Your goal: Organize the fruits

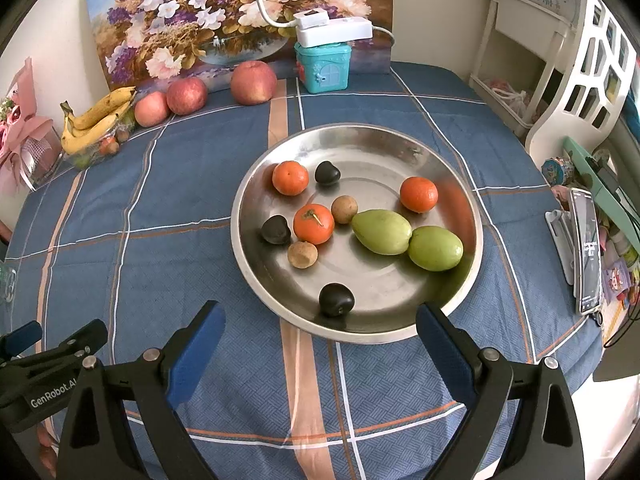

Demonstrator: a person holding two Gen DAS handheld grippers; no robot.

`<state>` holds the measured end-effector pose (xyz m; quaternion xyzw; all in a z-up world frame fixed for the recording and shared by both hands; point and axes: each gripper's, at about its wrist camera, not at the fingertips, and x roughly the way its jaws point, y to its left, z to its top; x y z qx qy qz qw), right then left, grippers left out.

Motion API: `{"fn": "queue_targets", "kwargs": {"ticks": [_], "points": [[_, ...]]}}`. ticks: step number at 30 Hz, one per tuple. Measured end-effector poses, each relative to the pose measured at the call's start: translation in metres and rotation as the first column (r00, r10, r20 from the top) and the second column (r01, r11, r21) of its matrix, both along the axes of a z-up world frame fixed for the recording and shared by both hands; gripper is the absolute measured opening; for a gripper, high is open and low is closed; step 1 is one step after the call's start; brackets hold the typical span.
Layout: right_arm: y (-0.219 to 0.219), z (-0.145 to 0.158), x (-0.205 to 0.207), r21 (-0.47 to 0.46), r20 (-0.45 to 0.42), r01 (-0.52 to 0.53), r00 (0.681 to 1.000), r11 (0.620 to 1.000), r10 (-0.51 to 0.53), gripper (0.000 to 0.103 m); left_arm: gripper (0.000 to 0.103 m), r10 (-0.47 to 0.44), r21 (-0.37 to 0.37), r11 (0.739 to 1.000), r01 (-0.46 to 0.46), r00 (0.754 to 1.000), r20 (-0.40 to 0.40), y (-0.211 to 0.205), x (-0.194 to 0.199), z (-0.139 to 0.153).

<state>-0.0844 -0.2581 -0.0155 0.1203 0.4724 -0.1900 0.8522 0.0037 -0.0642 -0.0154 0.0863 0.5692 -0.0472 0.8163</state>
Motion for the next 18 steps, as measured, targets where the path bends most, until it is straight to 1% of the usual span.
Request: {"fn": "queue_targets", "kwargs": {"ticks": [18], "points": [[0.0015,-0.0002,0.0007,-0.001,-0.001,0.001,1.000,1.000,-0.001,0.096,0.103,0.013,0.001,1.000,-0.013,1.000,-0.013,0.0021,0.0009,-0.0033]]}}
